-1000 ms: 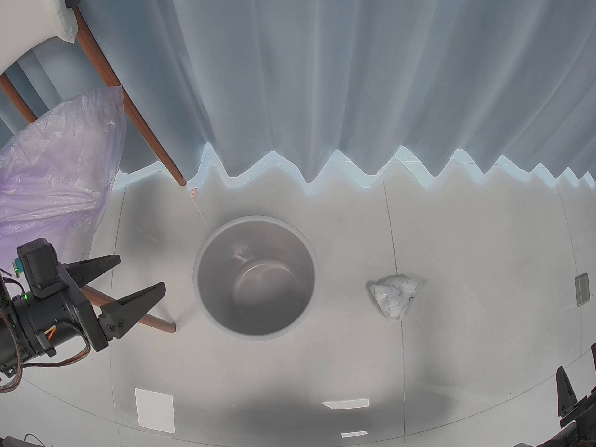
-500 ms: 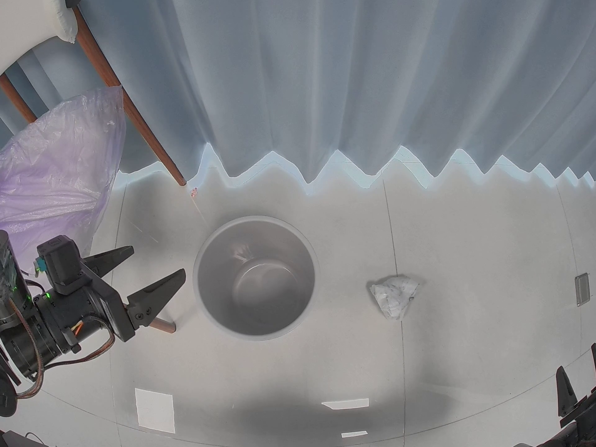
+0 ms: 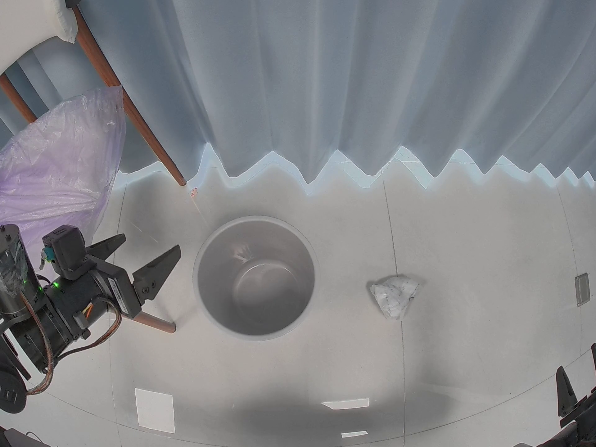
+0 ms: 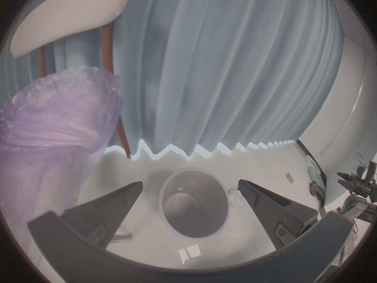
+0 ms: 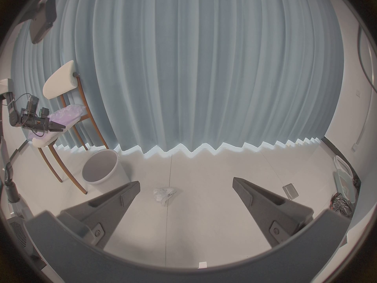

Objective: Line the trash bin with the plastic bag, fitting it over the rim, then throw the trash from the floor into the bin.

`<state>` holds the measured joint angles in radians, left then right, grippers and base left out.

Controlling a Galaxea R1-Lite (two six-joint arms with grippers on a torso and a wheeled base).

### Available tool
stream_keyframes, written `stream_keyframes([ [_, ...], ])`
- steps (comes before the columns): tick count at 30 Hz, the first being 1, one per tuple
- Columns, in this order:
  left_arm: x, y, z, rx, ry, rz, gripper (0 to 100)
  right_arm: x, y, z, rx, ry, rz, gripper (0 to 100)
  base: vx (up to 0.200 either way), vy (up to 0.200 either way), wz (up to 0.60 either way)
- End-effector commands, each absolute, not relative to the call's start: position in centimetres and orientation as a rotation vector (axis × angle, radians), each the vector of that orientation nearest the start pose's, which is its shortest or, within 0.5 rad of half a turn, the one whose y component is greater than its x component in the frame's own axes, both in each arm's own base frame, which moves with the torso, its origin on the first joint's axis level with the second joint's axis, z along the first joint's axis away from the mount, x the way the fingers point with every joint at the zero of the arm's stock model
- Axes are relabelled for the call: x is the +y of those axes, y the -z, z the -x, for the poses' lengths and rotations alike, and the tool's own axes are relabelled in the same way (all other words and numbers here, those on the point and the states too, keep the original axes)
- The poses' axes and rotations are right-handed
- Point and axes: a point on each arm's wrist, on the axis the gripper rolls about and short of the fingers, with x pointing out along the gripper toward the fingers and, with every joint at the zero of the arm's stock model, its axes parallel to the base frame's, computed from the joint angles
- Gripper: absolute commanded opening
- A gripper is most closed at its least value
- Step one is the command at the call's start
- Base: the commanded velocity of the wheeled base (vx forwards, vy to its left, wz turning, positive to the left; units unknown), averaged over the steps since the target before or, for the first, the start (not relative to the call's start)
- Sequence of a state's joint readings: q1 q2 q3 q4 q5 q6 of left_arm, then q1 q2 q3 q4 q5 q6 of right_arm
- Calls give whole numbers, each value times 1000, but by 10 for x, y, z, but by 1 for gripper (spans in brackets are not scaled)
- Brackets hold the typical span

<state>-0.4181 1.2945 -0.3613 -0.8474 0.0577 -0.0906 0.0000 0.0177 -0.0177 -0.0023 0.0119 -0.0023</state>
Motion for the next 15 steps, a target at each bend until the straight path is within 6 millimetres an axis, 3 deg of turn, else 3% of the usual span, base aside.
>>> stream_keyframes([
  [1,-77,-178,-179,102,301,69,100,0,-76,23,-3,-12,3,100,0,0,0],
  [15,-73,-173,-180,42,129,-28,100,0,-76,23,-3,-12,3,100,0,0,0],
])
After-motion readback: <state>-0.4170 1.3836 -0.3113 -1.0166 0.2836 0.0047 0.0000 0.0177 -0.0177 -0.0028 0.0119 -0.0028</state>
